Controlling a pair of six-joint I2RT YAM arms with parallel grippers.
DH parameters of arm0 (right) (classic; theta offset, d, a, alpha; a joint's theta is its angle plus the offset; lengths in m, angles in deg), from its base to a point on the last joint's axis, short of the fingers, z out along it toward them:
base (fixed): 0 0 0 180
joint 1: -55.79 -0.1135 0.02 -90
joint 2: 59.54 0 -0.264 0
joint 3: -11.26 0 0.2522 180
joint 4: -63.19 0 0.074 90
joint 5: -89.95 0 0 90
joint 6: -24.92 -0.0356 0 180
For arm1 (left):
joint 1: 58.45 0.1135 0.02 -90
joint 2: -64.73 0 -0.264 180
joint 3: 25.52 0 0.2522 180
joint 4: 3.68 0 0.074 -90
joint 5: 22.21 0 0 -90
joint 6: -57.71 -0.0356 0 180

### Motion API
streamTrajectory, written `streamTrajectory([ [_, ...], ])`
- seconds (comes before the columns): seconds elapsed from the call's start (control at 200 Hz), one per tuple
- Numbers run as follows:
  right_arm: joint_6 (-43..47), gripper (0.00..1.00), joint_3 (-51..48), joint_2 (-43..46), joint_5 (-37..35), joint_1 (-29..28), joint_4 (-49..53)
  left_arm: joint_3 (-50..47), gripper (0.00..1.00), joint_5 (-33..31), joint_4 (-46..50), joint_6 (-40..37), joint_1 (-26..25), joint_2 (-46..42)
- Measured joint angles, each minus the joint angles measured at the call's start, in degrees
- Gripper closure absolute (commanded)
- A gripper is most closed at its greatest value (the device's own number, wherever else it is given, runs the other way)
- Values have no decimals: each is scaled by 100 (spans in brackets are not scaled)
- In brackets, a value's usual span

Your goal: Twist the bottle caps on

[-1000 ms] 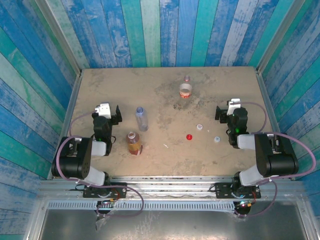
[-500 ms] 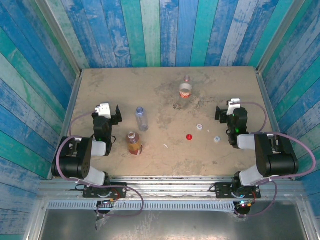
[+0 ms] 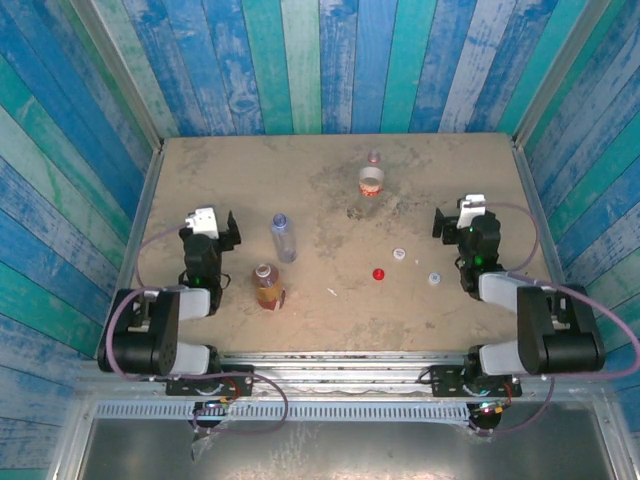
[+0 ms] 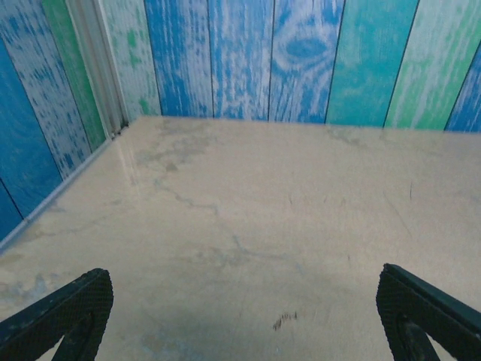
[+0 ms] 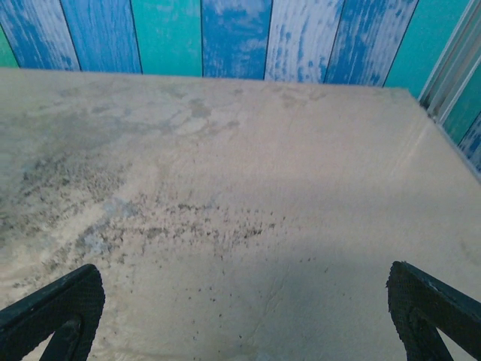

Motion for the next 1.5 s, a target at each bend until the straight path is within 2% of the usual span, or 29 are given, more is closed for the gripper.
streamTrajectory([
  [0.311, -2, 0, 201, 1792, 61, 0, 1403, 39, 6, -254, 1150, 374, 0, -1950],
  [0.521, -9, 0, 682, 2527, 570, -92, 2481, 549, 6, -293, 1943, 566, -238, -2857],
  [0.636, 22, 0, 905, 2739, 977, -404, 3010, 964, 6, -175, 2378, 452, -573, -3051],
  [0.771, 258, 0, 1189, 2712, 1388, -1244, 3510, 1403, 6, 306, 2924, 350, -844, -3069],
  [0.937, 662, 0, 1440, 2315, 1751, -2656, 3783, 1725, 6, 868, 3696, 352, -870, -3082],
  [1.062, 916, 0, 1700, 1591, 1893, -3897, 3797, 1794, 6, 962, 4026, 455, -870, -3091],
  [1.187, 1005, 0, 2063, 719, 1952, -4817, 3670, 1786, 6, 960, 4245, 549, -870, -3104],
  [1.302, 1001, 0, 2433, -50, 1989, -5302, 3388, 1773, 6, 955, 4393, 577, -870, -3189],
  [1.503, 944, 0, 3224, -1150, 2024, -5571, 3213, 1768, 6, 920, 4520, 573, -870, -3283],
])
